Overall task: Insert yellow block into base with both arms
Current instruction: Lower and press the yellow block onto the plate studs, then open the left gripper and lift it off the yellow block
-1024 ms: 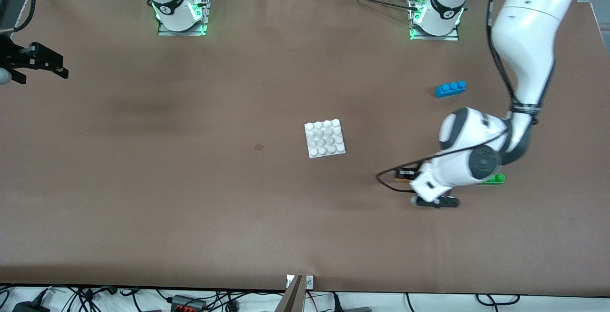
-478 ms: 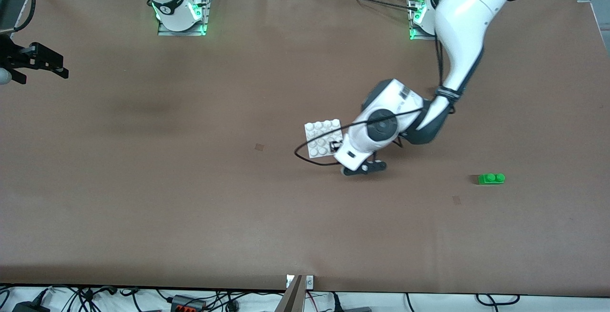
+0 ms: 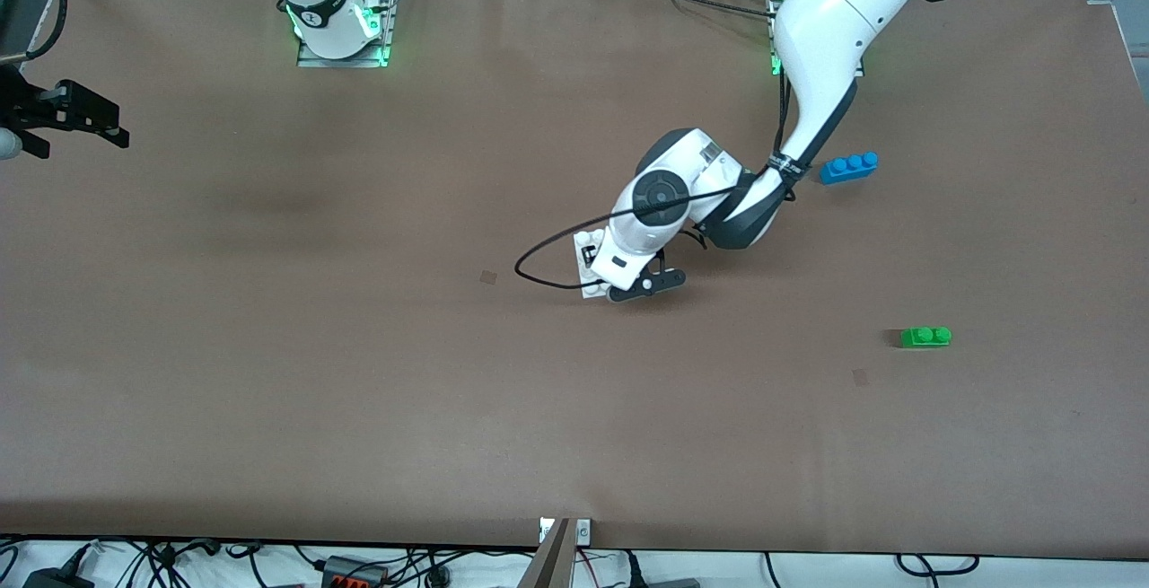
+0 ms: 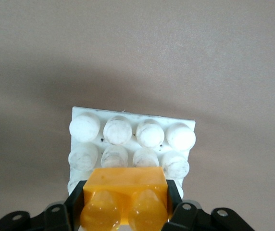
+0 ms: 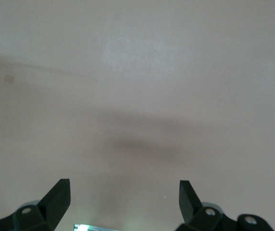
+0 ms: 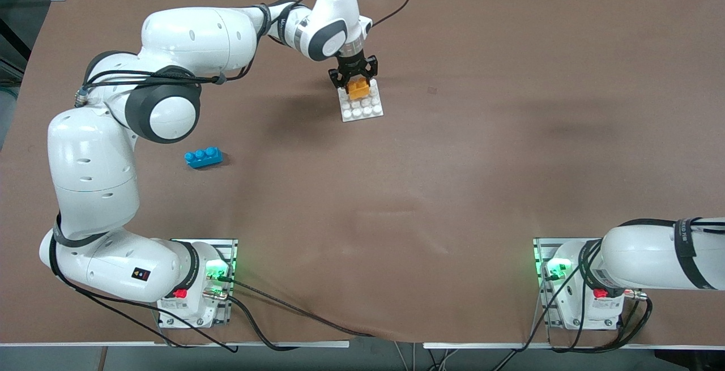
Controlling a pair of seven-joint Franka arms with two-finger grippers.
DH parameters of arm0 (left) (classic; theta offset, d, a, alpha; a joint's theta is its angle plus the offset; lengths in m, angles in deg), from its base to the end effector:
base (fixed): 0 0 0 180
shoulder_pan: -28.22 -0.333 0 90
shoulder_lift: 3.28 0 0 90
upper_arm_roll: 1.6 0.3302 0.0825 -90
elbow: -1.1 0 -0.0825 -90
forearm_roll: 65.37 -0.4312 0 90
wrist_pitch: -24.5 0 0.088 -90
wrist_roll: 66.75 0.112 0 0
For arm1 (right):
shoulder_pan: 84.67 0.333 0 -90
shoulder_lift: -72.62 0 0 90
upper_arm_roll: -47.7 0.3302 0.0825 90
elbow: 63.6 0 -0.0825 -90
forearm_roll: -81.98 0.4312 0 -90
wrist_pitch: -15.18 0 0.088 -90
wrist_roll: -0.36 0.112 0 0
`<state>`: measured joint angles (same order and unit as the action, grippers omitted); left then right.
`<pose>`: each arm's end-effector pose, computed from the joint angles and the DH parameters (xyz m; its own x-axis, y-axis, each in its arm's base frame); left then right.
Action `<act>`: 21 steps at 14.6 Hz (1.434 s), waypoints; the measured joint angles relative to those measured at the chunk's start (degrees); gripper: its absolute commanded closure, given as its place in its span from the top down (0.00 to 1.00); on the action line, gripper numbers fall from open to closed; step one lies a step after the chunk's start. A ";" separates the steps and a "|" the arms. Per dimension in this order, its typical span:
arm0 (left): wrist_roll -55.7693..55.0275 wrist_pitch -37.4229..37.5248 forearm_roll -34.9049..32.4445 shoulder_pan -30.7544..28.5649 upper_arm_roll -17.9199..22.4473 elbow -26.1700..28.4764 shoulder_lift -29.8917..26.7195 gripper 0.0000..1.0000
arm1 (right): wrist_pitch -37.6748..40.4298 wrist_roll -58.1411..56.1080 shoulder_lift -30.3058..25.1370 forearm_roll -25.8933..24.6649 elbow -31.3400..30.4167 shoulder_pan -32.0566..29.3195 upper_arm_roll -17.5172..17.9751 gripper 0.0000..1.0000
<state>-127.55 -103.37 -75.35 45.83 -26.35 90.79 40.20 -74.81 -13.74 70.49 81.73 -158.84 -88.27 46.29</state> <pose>0.5806 -0.4648 0.2012 0.9418 0.3027 -0.1466 0.3139 -0.9475 0.0604 0.5847 -0.0520 0.6084 0.9860 0.1582 -0.0536 0.1579 -0.9874 -0.0099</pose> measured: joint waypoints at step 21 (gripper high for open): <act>-6.26 -3.63 -10.20 -0.08 -2.94 4.55 -0.02 1.00 | 3.12 0.00 -0.21 0.00 0.25 0.01 -0.18 1.00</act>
<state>-133.80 -107.00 -85.55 45.74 -29.29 95.34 40.17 -71.69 -13.74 70.29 81.73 -158.59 -88.26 46.11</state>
